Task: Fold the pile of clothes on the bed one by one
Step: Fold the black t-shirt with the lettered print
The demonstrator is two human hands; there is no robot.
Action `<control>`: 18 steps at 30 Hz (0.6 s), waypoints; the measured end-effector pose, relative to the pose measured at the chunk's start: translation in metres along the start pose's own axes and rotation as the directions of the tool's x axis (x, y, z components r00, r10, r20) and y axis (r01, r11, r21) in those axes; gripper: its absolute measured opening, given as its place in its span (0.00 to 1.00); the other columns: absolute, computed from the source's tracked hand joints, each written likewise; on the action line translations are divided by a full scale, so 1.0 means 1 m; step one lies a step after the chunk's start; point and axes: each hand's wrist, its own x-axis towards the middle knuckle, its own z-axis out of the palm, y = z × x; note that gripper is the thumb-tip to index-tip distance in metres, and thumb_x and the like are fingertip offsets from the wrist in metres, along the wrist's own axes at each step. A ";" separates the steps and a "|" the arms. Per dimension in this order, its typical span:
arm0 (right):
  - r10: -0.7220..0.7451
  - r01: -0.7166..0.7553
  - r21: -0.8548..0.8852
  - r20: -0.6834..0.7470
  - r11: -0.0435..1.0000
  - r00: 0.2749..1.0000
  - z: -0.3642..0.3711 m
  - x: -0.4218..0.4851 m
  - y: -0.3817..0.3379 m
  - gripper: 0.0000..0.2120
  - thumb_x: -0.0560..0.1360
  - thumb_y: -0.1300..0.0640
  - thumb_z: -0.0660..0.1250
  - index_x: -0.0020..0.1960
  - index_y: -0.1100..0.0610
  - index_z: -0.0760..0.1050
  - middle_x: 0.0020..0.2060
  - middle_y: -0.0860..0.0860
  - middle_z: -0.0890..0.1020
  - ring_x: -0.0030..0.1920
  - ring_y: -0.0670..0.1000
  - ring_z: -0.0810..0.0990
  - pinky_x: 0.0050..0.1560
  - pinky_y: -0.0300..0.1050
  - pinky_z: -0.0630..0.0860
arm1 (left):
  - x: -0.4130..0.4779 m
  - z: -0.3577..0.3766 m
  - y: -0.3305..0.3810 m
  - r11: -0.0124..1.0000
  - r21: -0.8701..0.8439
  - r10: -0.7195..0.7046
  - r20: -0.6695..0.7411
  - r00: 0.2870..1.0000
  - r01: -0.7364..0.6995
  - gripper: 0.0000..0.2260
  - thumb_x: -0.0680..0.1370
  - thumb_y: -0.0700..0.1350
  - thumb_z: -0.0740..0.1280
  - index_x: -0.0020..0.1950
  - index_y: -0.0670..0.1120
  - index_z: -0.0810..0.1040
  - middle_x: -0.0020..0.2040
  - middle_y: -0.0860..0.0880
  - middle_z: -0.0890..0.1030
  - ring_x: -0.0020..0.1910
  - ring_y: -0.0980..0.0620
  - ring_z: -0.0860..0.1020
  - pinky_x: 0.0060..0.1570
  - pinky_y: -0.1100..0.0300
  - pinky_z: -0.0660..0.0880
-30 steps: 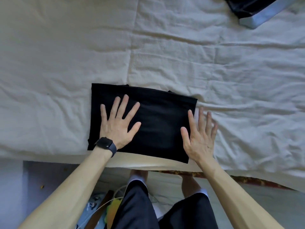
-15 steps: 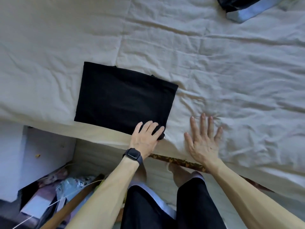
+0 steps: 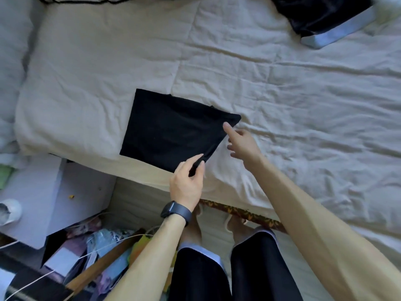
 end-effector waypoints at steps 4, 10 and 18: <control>-0.079 0.077 -0.075 -0.026 0.994 0.997 0.009 0.028 -0.023 0.09 0.74 0.52 0.70 0.46 0.58 0.80 0.44 0.55 0.86 0.44 0.55 0.86 0.50 0.57 0.84 | -0.001 -0.003 0.000 0.993 0.048 0.107 0.044 0.993 -0.110 0.10 0.79 0.48 0.70 0.60 0.53 0.83 0.52 0.56 0.82 0.51 0.61 0.78 0.51 0.73 0.72; -0.049 0.030 -0.146 -0.129 0.989 0.990 0.011 0.044 -0.018 0.12 0.61 0.59 0.61 0.41 0.61 0.78 0.32 0.54 0.80 0.42 0.60 0.86 0.48 0.65 0.83 | -0.001 -0.007 -0.011 0.995 0.071 0.053 0.119 0.991 -0.062 0.08 0.79 0.47 0.69 0.57 0.53 0.82 0.47 0.57 0.84 0.44 0.56 0.80 0.42 0.66 0.74; -0.085 0.120 0.171 -0.196 0.978 0.977 0.072 0.025 -0.050 0.16 0.69 0.60 0.66 0.56 0.60 0.70 0.50 0.58 0.79 0.45 0.57 0.84 0.43 0.48 0.85 | 0.016 -0.058 -0.041 0.996 -0.036 -0.082 -0.045 0.996 0.081 0.08 0.81 0.48 0.67 0.59 0.52 0.82 0.40 0.57 0.82 0.42 0.65 0.78 0.38 0.73 0.70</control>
